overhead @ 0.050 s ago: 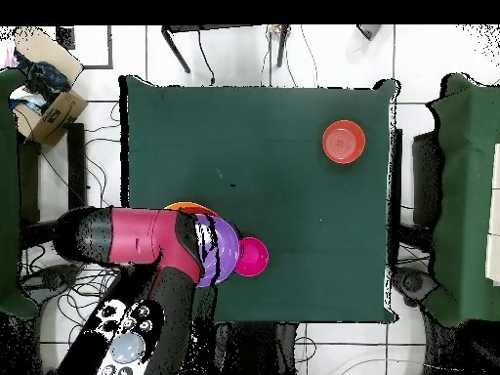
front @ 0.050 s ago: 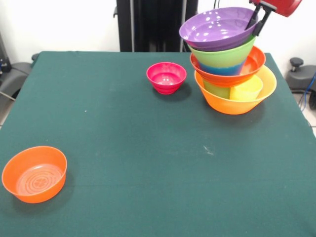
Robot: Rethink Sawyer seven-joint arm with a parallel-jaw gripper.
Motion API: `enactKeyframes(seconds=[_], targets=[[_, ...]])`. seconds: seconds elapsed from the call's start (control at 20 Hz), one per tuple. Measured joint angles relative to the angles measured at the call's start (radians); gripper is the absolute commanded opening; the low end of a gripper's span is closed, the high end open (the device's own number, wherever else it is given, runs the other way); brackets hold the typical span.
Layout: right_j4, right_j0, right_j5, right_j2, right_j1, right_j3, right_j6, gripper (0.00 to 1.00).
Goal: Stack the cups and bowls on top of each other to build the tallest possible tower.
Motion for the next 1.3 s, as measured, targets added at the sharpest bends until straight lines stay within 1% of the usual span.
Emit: enactKeyframes(seconds=[1.0, 1.05, 1.3], targets=[[0.0, 0.002, 0.0, -0.003, 0.035, -0.059, 0.0, 0.0], [0.0, 0.003, 0.0, -0.005, 0.036, -0.06, 0.0, 1.0], [0.0, 0.003, 0.0, -0.006, 0.04, -0.059, 0.0, 1.0]])
